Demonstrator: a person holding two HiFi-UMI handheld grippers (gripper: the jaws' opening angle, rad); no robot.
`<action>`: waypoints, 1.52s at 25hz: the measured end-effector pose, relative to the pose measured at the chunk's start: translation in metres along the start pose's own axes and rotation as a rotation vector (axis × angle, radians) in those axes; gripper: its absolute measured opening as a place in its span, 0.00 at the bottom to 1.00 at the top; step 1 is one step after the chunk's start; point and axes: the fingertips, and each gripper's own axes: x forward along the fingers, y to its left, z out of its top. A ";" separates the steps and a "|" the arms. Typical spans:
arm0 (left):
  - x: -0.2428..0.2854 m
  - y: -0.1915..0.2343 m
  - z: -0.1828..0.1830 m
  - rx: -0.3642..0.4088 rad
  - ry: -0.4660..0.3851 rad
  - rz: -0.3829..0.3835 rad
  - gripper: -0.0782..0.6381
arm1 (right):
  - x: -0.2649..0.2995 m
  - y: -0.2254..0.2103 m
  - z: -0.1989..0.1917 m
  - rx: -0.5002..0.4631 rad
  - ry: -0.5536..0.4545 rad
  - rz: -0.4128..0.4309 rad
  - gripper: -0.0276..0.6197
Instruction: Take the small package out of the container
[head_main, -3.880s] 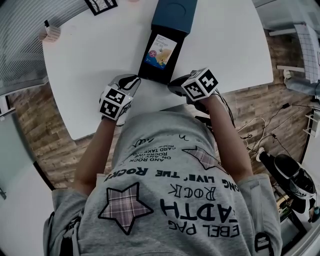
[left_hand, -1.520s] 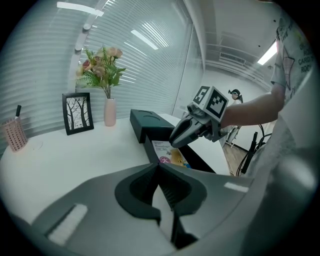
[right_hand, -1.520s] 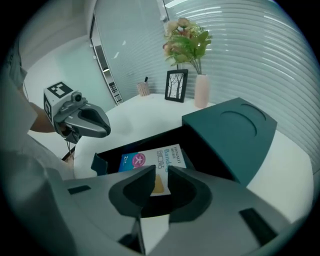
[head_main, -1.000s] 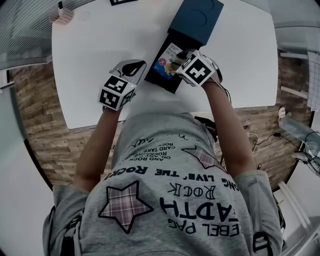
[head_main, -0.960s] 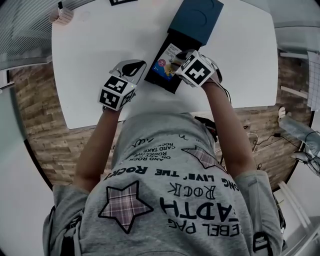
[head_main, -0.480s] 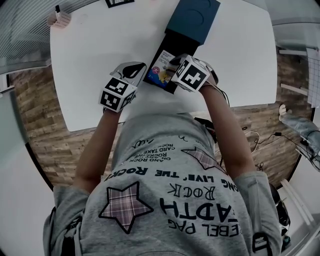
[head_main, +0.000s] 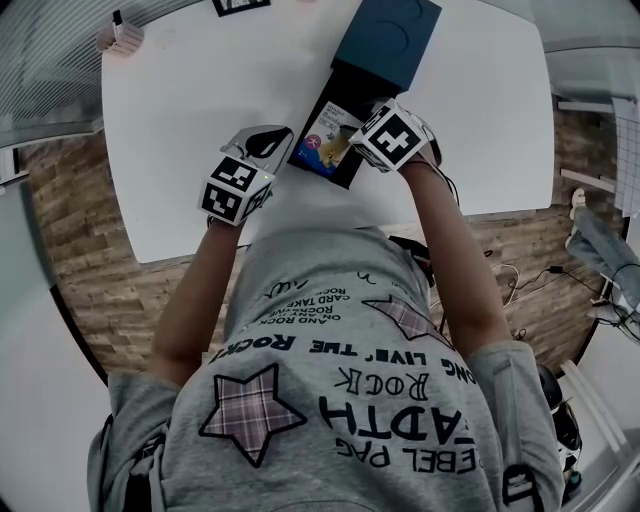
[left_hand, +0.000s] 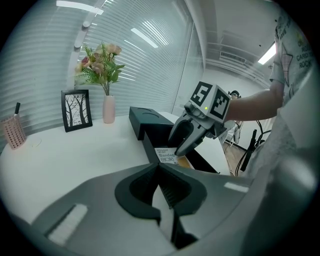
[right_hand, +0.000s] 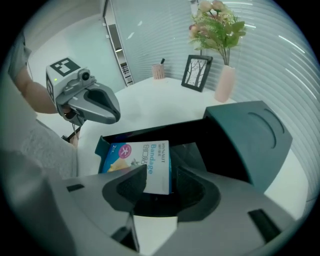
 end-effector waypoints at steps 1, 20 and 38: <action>0.000 0.000 0.000 -0.002 0.001 -0.001 0.12 | 0.002 -0.001 -0.001 0.016 0.008 0.006 0.29; -0.003 -0.001 -0.003 -0.011 -0.015 -0.008 0.12 | 0.003 0.010 -0.001 0.067 0.016 0.139 0.31; 0.000 -0.015 0.030 0.009 -0.109 -0.229 0.20 | -0.054 0.033 0.029 -0.036 -0.117 0.105 0.31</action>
